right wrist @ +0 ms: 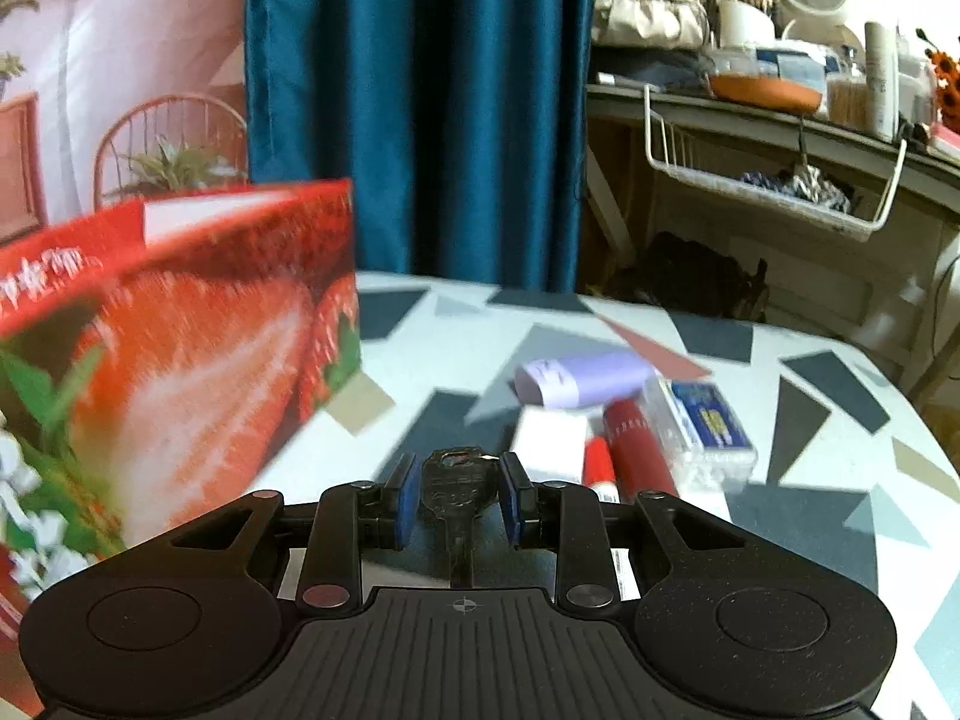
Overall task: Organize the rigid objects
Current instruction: 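Carry the key into the red box and open the right gripper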
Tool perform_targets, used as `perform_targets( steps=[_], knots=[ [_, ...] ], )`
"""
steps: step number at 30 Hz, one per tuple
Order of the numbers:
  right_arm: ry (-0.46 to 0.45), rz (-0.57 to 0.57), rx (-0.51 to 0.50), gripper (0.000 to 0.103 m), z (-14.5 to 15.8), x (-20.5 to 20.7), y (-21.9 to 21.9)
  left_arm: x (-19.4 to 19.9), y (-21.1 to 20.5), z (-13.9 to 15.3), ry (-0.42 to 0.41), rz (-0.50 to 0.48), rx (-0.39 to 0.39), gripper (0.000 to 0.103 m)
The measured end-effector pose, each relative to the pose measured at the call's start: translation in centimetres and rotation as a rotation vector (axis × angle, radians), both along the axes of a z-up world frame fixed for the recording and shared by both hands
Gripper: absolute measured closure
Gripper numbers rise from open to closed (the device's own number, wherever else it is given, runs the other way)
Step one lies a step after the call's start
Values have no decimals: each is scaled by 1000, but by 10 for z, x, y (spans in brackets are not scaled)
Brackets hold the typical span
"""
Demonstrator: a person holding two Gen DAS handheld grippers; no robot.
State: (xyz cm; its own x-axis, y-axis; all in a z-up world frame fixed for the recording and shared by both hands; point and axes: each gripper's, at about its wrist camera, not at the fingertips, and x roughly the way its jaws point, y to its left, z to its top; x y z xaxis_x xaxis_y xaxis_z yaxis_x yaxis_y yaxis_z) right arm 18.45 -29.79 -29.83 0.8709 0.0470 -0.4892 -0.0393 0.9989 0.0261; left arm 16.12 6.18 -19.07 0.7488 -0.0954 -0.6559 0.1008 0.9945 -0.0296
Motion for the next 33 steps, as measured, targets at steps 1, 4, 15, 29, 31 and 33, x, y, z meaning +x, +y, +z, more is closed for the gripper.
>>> perform_targets(
  steps=[1,4,15,29,31,33],
  knots=[
    [-15,6,5,78,5,-1,1,0,0,0,0,0,-1,92],
    [-76,38,16,78,26,-1,5,0,0,0,0,0,0,92],
    [-213,336,46,78,99,19,48,0,0,0,0,0,0,92],
    [-21,488,-52,77,85,69,101,0,-1,-1,-1,-1,-6,92],
    [-10,487,-62,77,81,72,103,0,0,-1,-1,-1,-7,92],
    [-5,477,-76,80,80,75,105,0,0,-1,-1,-1,-8,92]
  ],
)
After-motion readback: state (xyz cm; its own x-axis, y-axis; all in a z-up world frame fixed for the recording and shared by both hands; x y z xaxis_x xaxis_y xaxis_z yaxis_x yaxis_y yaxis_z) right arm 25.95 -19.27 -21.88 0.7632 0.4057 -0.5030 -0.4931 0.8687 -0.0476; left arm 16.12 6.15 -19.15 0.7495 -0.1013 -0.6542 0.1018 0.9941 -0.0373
